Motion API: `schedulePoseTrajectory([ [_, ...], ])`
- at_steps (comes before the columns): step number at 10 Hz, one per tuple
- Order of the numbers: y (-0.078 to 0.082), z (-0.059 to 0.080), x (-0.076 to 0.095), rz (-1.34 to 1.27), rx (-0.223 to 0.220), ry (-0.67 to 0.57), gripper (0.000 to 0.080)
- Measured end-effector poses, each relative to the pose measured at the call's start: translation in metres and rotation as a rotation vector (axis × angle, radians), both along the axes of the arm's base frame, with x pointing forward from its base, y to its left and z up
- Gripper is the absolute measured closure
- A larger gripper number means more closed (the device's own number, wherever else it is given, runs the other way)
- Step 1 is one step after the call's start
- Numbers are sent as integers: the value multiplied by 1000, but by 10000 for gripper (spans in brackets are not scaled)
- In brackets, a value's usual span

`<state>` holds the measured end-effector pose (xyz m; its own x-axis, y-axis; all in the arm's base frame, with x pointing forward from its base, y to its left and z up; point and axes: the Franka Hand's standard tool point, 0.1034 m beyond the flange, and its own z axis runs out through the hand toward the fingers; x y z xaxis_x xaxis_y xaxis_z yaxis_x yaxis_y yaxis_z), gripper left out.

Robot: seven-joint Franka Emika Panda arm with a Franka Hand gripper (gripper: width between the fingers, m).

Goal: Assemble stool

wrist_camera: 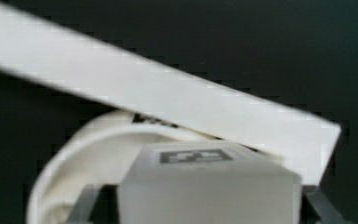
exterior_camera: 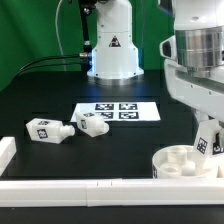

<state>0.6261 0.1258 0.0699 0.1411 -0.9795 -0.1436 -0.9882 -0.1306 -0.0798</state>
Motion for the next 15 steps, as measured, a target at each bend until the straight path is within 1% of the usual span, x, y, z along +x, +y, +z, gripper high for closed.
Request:
schedulePoseTrajectory([
  [1, -2, 0, 1, -151, 31, 18, 466],
  [3, 0, -1, 1, -274, 44, 28, 466],
  [5, 1, -1, 0, -210, 38, 22, 466],
  [6, 7, 0, -4, -111, 23, 41, 313],
  [7, 10, 8, -2, 29, 26, 44, 205],
  [8, 10, 16, 1, 238, 27, 12, 205],
  [9, 12, 22, 0, 394, 30, -7, 161],
  [10, 15, 23, -4, 441, 16, -45, 153],
  [11, 14, 21, -7, 495, 14, -47, 153],
  [12, 13, 21, -6, 580, 9, -63, 153],
  [13, 11, 22, -6, 720, -11, -83, 151],
  [14, 8, 24, -5, 944, -48, -114, 151],
  [15, 4, 26, -3, 1161, -70, -149, 151],
])
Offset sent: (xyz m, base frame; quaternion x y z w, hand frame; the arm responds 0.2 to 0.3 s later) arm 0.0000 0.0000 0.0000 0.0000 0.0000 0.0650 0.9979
